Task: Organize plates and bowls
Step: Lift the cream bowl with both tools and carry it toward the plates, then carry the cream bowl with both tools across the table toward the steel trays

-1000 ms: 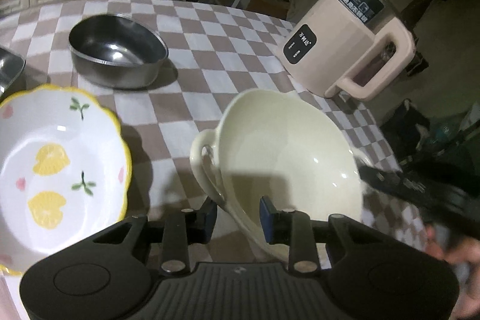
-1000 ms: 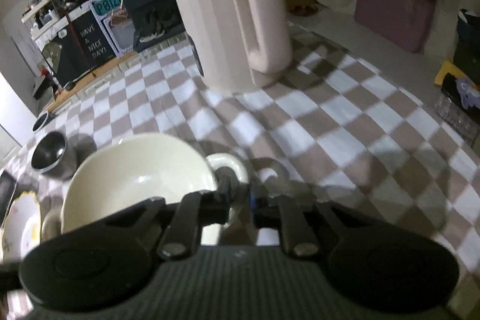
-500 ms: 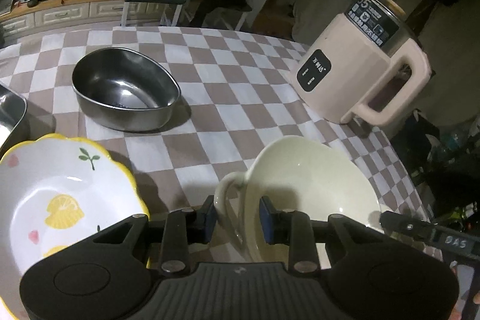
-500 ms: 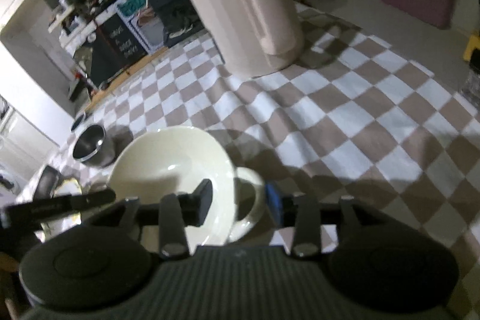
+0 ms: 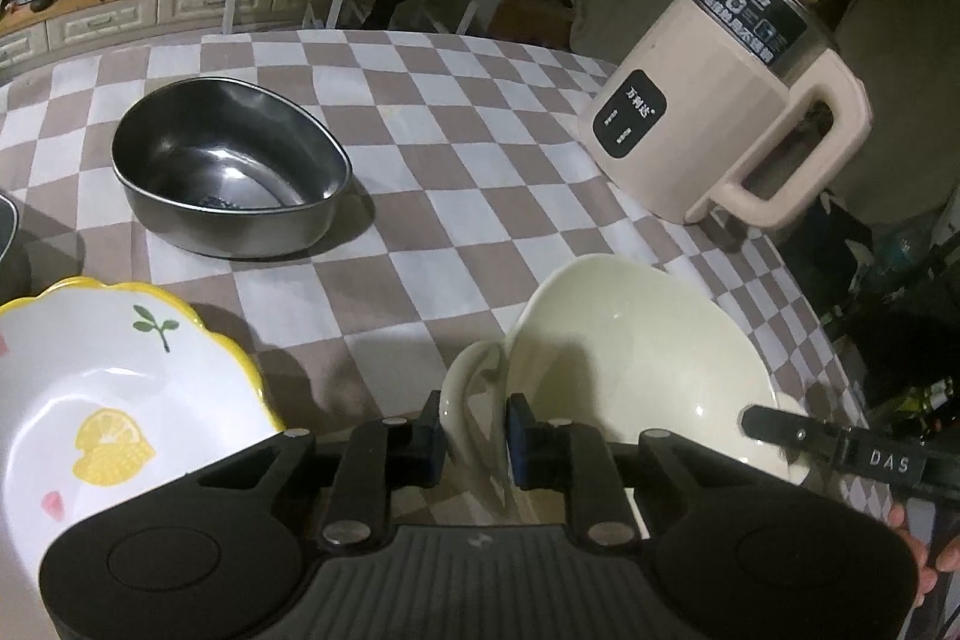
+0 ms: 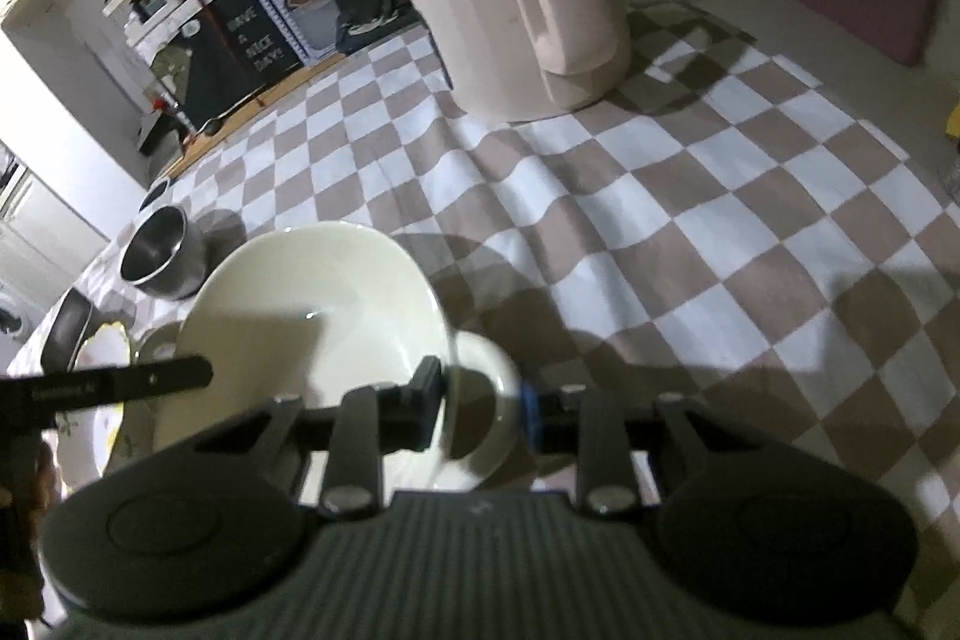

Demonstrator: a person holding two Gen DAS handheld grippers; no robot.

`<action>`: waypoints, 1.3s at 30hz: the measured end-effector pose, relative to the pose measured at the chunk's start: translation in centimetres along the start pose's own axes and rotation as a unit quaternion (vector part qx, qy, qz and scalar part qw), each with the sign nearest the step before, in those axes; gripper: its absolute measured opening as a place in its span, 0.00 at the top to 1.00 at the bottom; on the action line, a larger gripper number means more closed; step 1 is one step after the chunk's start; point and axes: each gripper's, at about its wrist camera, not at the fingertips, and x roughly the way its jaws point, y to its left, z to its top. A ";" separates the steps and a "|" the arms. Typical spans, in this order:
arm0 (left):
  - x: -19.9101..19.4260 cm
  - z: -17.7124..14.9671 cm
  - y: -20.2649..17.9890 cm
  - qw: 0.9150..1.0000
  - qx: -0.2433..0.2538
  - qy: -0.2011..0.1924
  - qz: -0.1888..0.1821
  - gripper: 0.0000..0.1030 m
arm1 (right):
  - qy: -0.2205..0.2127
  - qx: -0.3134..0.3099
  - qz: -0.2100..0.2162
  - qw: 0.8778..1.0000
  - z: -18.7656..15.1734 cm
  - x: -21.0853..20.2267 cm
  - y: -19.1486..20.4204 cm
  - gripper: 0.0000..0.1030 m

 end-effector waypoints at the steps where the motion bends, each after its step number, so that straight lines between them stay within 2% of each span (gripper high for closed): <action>1: 0.0 0.0 0.0 1.000 0.000 -0.002 -0.001 0.78 | 0.002 0.003 0.003 1.000 0.0 0.1 -0.1 0.70; 5: 0.3 0.5 0.1 1.000 0.000 -0.006 0.003 0.75 | 0.010 0.008 0.010 1.000 -0.1 0.2 -0.3 0.70; 9: 0.3 0.7 -0.7 0.999 0.036 -0.007 0.022 0.70 | 0.009 -0.002 0.007 1.000 -0.2 0.0 -0.2 0.69; 16: 0.5 1.4 -0.1 0.999 0.044 -0.007 0.027 0.53 | 0.022 0.005 0.006 1.000 -0.8 -0.5 -0.1 0.70; 19: 0.7 1.5 0.3 0.999 0.039 -0.010 0.019 0.52 | 0.034 0.031 0.014 0.999 -1.3 -0.6 -0.4 0.69; 21: 0.7 1.5 0.3 0.999 0.038 -0.012 0.016 0.52 | 0.045 0.066 0.017 0.997 -1.6 -0.5 -0.9 0.63; 24: 0.5 1.4 0.2 0.999 0.041 -0.020 0.007 0.54 | 0.056 0.095 0.023 0.994 -1.7 -0.4 -1.6 0.62; 25: 0.4 1.4 0.2 0.999 0.038 -0.019 0.002 0.54 | 0.051 0.096 0.025 0.994 -1.5 -0.4 -1.6 0.62; 26: 0.3 1.5 0.2 0.999 0.034 -0.019 -0.003 0.54 | 0.046 0.093 0.029 0.994 -1.3 -0.4 -1.5 0.70; 27: 0.0 1.6 0.1 0.999 0.031 -0.022 -0.007 0.54 | 0.041 0.089 0.023 0.995 -1.1 -0.4 -1.4 0.72; 29: -0.3 1.7 0.1 0.999 0.028 -0.027 -0.010 0.54 | 0.027 0.077 0.008 0.997 -0.6 -0.2 -1.1 0.73; 33: -0.5 1.8 -0.1 0.999 0.032 -0.027 -0.015 0.54 | 0.017 0.074 0.009 0.997 0.0 0.2 -1.3 0.73; 39: 0.3 1.6 -0.1 1.000 0.024 -0.003 -0.014 0.55 | 0.020 0.045 0.002 0.999 0.0 0.3 -0.6 0.71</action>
